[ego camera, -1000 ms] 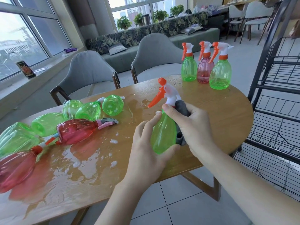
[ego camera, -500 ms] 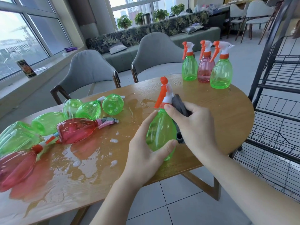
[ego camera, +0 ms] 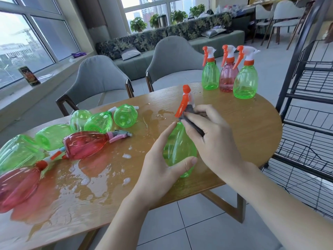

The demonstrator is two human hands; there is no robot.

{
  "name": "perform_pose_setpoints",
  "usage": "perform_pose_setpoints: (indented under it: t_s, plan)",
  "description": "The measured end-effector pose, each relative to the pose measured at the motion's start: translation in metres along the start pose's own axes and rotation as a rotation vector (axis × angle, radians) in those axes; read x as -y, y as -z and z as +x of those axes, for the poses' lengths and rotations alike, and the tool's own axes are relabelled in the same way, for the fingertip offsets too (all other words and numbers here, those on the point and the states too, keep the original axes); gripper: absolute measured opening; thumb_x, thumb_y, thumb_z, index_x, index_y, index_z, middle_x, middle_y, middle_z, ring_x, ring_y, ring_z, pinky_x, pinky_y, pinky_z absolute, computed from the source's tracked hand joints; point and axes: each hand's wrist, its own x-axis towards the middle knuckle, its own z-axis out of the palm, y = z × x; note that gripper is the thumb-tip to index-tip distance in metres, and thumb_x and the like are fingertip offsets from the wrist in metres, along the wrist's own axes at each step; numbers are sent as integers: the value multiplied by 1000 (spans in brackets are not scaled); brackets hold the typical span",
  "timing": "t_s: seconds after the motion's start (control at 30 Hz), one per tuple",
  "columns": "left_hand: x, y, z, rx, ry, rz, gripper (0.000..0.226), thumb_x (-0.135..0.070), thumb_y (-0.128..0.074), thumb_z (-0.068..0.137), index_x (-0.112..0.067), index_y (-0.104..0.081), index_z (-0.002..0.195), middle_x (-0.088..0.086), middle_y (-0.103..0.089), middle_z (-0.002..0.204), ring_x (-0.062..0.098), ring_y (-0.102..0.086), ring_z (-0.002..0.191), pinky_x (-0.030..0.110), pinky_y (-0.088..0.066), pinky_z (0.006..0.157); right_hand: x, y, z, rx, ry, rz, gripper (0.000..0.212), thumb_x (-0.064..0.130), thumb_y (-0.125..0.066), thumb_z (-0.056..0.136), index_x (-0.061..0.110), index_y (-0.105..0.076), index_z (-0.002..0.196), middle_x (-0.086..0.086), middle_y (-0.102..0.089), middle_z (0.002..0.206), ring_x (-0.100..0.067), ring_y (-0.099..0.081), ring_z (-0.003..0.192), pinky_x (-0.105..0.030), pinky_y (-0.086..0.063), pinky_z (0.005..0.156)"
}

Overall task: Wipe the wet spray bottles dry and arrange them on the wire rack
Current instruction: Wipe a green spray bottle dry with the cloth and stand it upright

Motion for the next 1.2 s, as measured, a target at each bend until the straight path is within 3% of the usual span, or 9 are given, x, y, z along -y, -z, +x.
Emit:
perform_pose_setpoints:
  t_s: [0.13,0.33,0.4,0.5,0.6,0.73,0.87,0.97,1.2]
  plan:
    - [3,1,0,11,6,-28,94,-44,-87,82,-39,-37,162,-32,-48,156,-16,-37,145,2,-30,111,-3,0,5,112,56,0,27,20,-64,102,6,-75,122,-9,-61,113,-25,-59,95,-26,-48,88]
    - [1,2,-4,-11,38,-101,81,-36,-85,86,-46,-43,154,-43,-51,146,-16,-42,142,2,-34,108,-13,16,10,234,160,40,26,16,-67,98,8,-75,122,-9,-64,113,-23,-63,93,-25,-51,86]
    - [1,4,-5,-21,55,-128,80,-37,-86,87,-47,-45,154,-38,-55,146,-13,-47,140,11,-40,113,-20,19,7,216,144,26,27,14,-68,97,7,-75,122,-9,-65,113,-20,-64,94,-24,-51,86]
    - [3,8,-6,-28,82,-169,77,-45,-86,85,-54,-48,151,-25,-61,147,-1,-55,139,39,-45,119,-32,22,2,178,97,-52,25,12,-69,96,7,-75,120,-9,-66,107,-18,-63,87,-28,-52,77]
    - [5,10,-6,-10,95,-173,78,-54,-85,80,-58,-48,148,-19,-62,147,6,-58,138,49,-47,118,-33,28,7,76,43,-38,22,8,-73,95,7,-77,117,-9,-69,105,-18,-65,86,-31,-53,77]
    - [6,8,-6,44,90,-209,78,-50,-84,78,-53,-50,148,-16,-69,138,7,-67,128,35,-57,106,-19,36,21,-109,52,28,24,8,-71,97,4,-74,121,-7,-73,111,-9,-68,100,-23,-56,88]
    - [4,7,-7,73,74,-190,76,-44,-85,83,-50,-49,150,-16,-67,141,7,-65,130,25,-55,104,-3,35,31,-174,-96,210,44,17,-71,99,16,-55,140,11,-69,113,-5,-70,108,-21,-57,90]
    - [2,6,-7,87,56,-166,76,-32,-83,85,-43,-48,152,-19,-65,142,4,-62,132,19,-51,104,1,30,39,-220,-95,208,36,17,-69,100,5,-64,134,-1,-71,118,-9,-69,111,-25,-57,93]
    - [3,4,-8,82,25,-131,77,-31,-83,86,-42,-47,154,-10,-64,145,13,-62,136,35,-52,111,-3,24,40,-174,-39,113,26,16,-69,100,4,-73,123,-5,-74,110,-9,-67,100,-19,-54,87]
